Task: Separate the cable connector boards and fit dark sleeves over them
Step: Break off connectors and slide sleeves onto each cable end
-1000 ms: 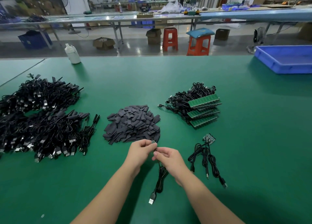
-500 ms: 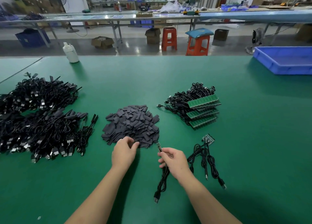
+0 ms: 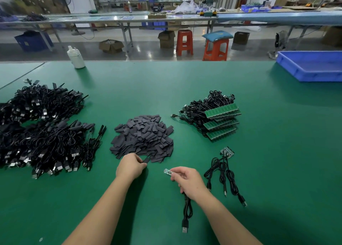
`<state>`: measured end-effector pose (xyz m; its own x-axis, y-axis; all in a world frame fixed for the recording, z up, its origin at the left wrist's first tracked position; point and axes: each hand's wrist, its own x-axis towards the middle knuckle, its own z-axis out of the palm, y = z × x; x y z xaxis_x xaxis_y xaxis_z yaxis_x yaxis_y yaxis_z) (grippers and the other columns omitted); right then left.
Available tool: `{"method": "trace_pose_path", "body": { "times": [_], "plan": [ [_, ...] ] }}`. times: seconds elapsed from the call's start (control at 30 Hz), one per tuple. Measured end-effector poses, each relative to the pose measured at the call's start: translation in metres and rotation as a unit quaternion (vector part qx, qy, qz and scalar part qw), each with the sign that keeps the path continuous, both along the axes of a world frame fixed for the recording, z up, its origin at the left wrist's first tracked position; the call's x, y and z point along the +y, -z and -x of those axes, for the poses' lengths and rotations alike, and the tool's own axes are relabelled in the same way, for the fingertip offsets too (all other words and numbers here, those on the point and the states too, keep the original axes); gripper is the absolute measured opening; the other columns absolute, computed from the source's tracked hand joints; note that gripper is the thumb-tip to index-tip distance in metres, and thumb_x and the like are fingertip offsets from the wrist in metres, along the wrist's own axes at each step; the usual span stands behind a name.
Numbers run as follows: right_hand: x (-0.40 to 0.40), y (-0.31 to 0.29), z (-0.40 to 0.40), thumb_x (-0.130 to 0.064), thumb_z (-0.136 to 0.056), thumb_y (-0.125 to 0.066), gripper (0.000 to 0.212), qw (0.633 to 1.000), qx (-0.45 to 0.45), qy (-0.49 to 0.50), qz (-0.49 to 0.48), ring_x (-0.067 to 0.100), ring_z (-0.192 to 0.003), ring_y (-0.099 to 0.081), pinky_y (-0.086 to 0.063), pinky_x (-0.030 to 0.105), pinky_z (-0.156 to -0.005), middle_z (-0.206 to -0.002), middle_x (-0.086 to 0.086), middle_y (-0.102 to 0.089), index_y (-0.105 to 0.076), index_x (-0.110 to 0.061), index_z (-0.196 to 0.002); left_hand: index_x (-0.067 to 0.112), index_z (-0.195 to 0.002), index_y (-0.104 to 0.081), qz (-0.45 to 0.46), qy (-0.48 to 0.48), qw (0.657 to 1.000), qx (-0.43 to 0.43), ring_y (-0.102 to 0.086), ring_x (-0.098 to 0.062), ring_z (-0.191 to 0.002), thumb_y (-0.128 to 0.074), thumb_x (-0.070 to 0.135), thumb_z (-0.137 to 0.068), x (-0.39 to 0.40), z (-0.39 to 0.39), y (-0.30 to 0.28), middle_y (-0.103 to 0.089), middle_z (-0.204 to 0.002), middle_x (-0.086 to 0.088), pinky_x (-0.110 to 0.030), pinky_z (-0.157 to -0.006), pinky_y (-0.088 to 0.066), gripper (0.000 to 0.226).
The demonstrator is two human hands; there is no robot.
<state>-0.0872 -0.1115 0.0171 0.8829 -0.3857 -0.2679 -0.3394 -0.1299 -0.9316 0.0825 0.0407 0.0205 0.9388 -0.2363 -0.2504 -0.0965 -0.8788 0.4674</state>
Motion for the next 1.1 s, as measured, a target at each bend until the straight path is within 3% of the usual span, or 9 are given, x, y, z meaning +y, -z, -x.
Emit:
{"method": "trace_pose_path", "body": {
  "times": [0.27,0.43,0.57,0.63,0.73,0.87,0.97,1.1],
  "plan": [
    [-0.003,-0.001,0.0,-0.015,-0.099,-0.056,0.016,0.999,0.01,-0.034,0.01,0.003,-0.055,-0.057,-0.052,0.019,-0.059,-0.086,-0.004,-0.069,-0.065,-0.027,-0.104,0.028,-0.085,-0.053,0.058,0.096,0.993,-0.038,-0.059,-0.013,-0.074,-0.061,0.014,-0.087,0.016,0.017,-0.001,-0.064,-0.083,0.009,-0.032,-0.07,-0.053,0.016],
    [-0.005,-0.001,0.0,-0.013,-0.1,-0.055,0.017,0.999,0.015,-0.04,0.0,0.003,-0.056,-0.057,-0.053,0.019,-0.061,-0.086,-0.004,-0.068,-0.065,-0.026,-0.106,0.04,-0.11,-0.063,-0.013,0.19,0.972,-0.136,-0.061,-0.017,-0.089,-0.05,0.02,-0.096,0.03,0.034,0.008,-0.057,-0.098,0.012,-0.031,-0.074,-0.051,0.028],
    [-0.005,-0.001,0.0,-0.015,-0.099,-0.056,0.017,0.999,0.02,-0.043,0.005,0.004,-0.058,-0.058,-0.055,0.02,-0.064,-0.087,-0.004,-0.069,-0.065,-0.028,-0.106,0.035,-0.11,-0.069,-0.021,0.214,0.953,-0.213,-0.059,-0.016,-0.09,-0.052,0.036,-0.098,0.036,0.047,0.011,-0.055,-0.093,0.01,-0.031,-0.066,-0.05,0.02],
    [-0.005,0.0,0.0,-0.016,-0.098,-0.057,0.017,0.999,0.022,-0.045,0.007,0.004,-0.058,-0.059,-0.055,0.02,-0.064,-0.087,-0.004,-0.069,-0.066,-0.029,-0.106,0.028,-0.101,-0.073,0.014,0.203,0.952,-0.231,-0.058,-0.017,-0.092,-0.06,0.034,-0.095,0.036,0.052,0.01,-0.059,-0.093,0.008,-0.031,-0.065,-0.05,0.015],
    [-0.006,0.0,0.0,-0.016,-0.098,-0.057,0.017,0.999,0.024,-0.046,0.008,0.004,-0.058,-0.059,-0.055,0.02,-0.064,-0.087,-0.003,-0.07,-0.067,-0.027,-0.107,0.024,-0.099,-0.069,0.078,0.201,0.957,-0.194,-0.061,-0.014,-0.09,-0.059,0.025,-0.096,0.031,0.057,0.006,-0.066,-0.093,0.01,-0.03,-0.072,-0.05,0.011],
    [-0.005,0.0,0.0,-0.015,-0.099,-0.056,0.018,0.999,0.026,-0.047,0.005,0.006,-0.058,-0.057,-0.055,0.022,-0.063,-0.086,-0.002,-0.068,-0.068,-0.02,-0.112,0.027,-0.115,-0.068,0.178,0.208,0.958,-0.081,-0.059,-0.001,-0.088,-0.055,0.019,-0.099,0.018,0.06,-0.001,-0.064,-0.094,0.015,-0.015,-0.08,-0.042,0.023],
    [-0.004,-0.001,0.0,-0.012,-0.099,-0.055,0.019,0.999,0.021,-0.046,0.003,0.005,-0.056,-0.055,-0.053,0.021,-0.06,-0.084,-0.001,-0.066,-0.067,-0.016,-0.113,0.024,-0.126,-0.062,0.094,0.268,0.955,-0.089,-0.055,-0.012,-0.093,-0.054,0.026,-0.099,0.013,0.059,0.005,-0.05,-0.095,0.009,-0.022,-0.08,-0.04,0.028],
    [-0.003,-0.002,0.001,-0.01,-0.098,-0.054,0.02,0.999,0.019,-0.044,-0.007,0.004,-0.056,-0.053,-0.05,0.019,-0.056,-0.084,0.0,-0.065,-0.068,-0.013,-0.113,0.028,-0.122,-0.056,-0.057,0.313,0.939,-0.134,-0.057,-0.021,-0.096,-0.048,0.037,-0.1,0.015,0.059,0.007,-0.045,-0.102,0.006,-0.031,-0.076,-0.045,0.026]
  ]
}}
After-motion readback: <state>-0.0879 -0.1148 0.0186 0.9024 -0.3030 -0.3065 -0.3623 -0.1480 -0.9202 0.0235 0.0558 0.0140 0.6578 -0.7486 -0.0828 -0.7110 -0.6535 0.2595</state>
